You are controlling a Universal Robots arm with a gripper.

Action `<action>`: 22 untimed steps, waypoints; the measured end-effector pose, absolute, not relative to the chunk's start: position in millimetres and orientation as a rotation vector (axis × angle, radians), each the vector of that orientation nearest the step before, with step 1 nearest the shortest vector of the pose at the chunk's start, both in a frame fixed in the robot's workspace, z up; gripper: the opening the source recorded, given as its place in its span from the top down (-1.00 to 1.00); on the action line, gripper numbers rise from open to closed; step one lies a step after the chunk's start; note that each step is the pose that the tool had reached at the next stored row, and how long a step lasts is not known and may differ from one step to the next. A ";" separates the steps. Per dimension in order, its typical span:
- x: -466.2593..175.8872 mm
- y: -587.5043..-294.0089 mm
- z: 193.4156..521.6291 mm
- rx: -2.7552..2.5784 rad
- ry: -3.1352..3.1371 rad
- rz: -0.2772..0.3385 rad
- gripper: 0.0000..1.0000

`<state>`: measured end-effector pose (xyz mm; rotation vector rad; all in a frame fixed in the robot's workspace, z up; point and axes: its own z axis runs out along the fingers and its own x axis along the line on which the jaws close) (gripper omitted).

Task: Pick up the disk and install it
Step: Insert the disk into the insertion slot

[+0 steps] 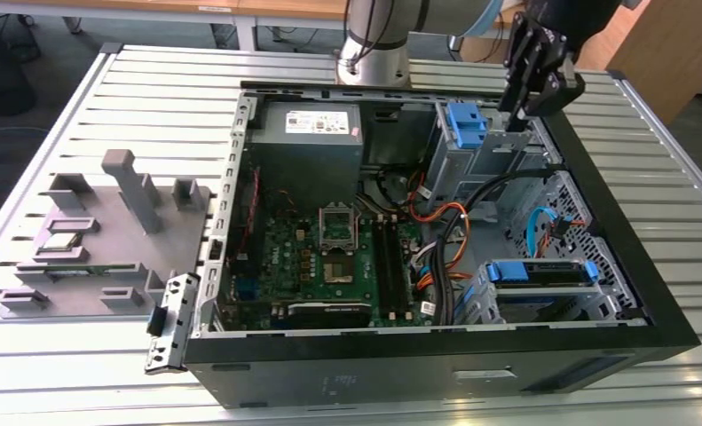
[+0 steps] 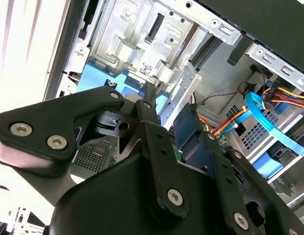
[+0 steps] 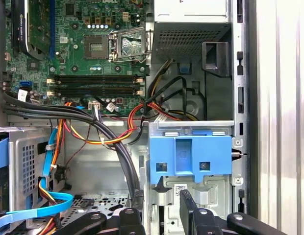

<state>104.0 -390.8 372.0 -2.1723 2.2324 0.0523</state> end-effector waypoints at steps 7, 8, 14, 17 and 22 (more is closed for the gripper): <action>104.0 -388.2 371.9 -2.172 2.232 0.052 0.15; 104.0 -387.8 371.9 -2.172 2.232 0.052 0.15; 104.0 -385.5 371.9 -2.172 2.232 0.053 0.15; 104.0 -384.4 371.9 -2.172 2.232 0.053 0.15; 104.0 -382.6 372.0 -2.172 2.232 0.052 0.15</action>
